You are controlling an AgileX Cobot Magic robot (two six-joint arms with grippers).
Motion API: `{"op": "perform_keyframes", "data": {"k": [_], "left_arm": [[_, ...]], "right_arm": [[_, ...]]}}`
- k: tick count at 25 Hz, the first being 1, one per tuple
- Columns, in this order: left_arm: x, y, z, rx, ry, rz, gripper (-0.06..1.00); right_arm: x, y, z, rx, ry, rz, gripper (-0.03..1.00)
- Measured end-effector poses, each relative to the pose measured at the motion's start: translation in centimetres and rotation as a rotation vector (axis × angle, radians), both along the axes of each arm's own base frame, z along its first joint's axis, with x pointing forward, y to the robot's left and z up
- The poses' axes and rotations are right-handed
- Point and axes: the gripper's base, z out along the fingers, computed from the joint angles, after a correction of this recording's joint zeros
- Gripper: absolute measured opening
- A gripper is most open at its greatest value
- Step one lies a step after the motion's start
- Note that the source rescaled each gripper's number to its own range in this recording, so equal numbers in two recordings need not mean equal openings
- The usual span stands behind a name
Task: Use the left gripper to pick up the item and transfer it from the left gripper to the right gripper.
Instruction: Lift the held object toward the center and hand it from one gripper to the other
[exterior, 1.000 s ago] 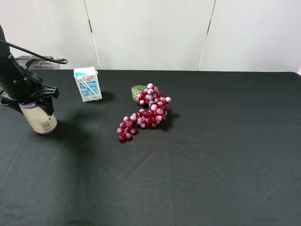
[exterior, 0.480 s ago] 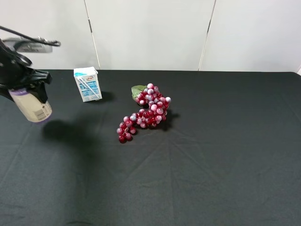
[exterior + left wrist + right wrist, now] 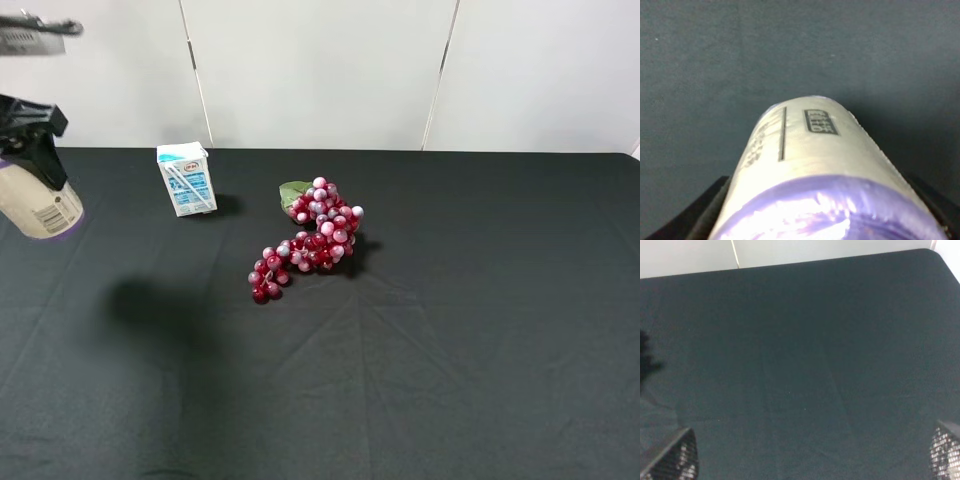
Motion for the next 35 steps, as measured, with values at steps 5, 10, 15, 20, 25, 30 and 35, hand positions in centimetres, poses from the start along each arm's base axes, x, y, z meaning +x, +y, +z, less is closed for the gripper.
{"op": "perform_keyframes", "data": {"k": [5, 10, 15, 20, 25, 30, 35], "left_arm": [[-0.4, -0.5, 0.5, -0.069, 0.001, 0.015, 0.01], [-0.3, -1.5, 0.7, -0.177, -0.021, -0.009, 0.01], [0.0, -2.2, 0.7, -0.257, -0.029, -0.009, 0.01], [0.9, -2.9, -0.5, -0.331, -0.001, -0.02, 0.01], [1.4, -4.5, -2.1, -0.393, 0.038, -0.062, 0.01], [1.6, -7.4, -3.1, -0.407, 0.05, -0.14, 0.01], [1.5, -10.2, -3.8, -0.453, 0.055, -0.213, 0.01]], "right_arm": [[0.0, 0.0, 0.0, 0.0, 0.0, 0.0, 1.0], [0.0, 0.0, 0.0, 0.0, 0.0, 0.0, 1.0], [0.0, 0.0, 0.0, 0.0, -0.001, 0.0, 1.0], [0.0, 0.0, 0.0, 0.0, -0.001, 0.0, 1.0], [0.0, 0.0, 0.0, 0.0, -0.001, 0.0, 1.0], [0.0, 0.0, 0.0, 0.0, -0.001, 0.0, 1.0], [0.0, 0.0, 0.0, 0.0, -0.001, 0.0, 1.0]]}}
